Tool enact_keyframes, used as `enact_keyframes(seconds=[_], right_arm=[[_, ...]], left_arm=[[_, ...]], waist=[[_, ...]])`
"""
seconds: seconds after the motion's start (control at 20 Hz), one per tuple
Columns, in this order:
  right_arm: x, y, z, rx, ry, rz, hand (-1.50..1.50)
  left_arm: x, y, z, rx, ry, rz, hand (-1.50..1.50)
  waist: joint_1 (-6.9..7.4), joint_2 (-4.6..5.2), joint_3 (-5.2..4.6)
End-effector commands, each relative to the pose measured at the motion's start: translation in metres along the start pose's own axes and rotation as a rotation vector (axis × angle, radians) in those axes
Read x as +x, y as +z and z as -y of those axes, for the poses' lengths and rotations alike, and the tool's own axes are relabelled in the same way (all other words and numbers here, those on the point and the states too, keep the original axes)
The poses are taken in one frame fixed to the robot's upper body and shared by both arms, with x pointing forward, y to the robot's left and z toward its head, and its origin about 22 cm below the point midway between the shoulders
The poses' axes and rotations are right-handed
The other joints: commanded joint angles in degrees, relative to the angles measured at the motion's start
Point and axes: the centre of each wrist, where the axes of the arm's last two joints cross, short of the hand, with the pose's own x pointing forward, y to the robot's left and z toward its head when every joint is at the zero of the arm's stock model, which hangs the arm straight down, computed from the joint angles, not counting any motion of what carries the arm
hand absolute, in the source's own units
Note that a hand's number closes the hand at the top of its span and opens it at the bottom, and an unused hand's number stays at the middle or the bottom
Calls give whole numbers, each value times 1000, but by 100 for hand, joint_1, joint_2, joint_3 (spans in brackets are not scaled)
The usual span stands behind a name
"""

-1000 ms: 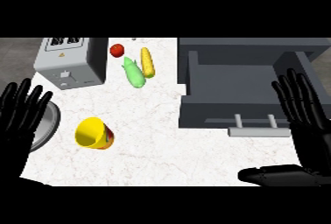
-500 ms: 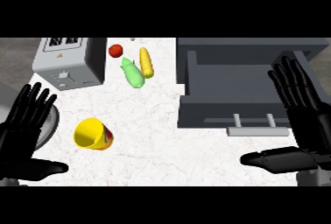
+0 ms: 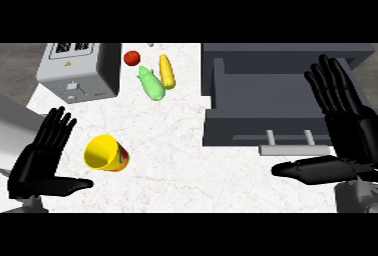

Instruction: Pick up the cup, place it into the drawer and close the drawer

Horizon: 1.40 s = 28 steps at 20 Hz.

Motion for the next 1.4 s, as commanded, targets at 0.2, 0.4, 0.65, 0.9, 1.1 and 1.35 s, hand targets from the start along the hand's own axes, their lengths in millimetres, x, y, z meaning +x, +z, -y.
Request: enact_keyframes(seconds=[0.2, 0.4, 0.65, 0.9, 1.1, 1.35], right_arm=[[13, -10, 7, 8, 16, 6, -150], [11, -13, 17, 4, -14, 11, -150], [9, -16, 16, -17, 0, 27, -150], [16, -15, 15, -8, 8, 13, -150], [8, -6, 11, 9, -3, 7, -150], [11, -24, 16, 10, 8, 16, -150]], left_arm=[[-70, 26, -17, 35, -42, -48, -150], [-90, 31, -36, 55, -18, -77, -150], [-119, 22, -25, 60, -25, -82, -150], [-127, 19, -47, 59, -39, -55, -150], [-126, 18, -53, 82, -20, -1, -150], [-141, 15, -25, 59, -24, -14, -150]], waist=[[-3, -1, -2], [-6, 0, -1], [-18, 2, -2], [-62, 17, -8], [-105, 36, -16], [-122, 56, -23]])
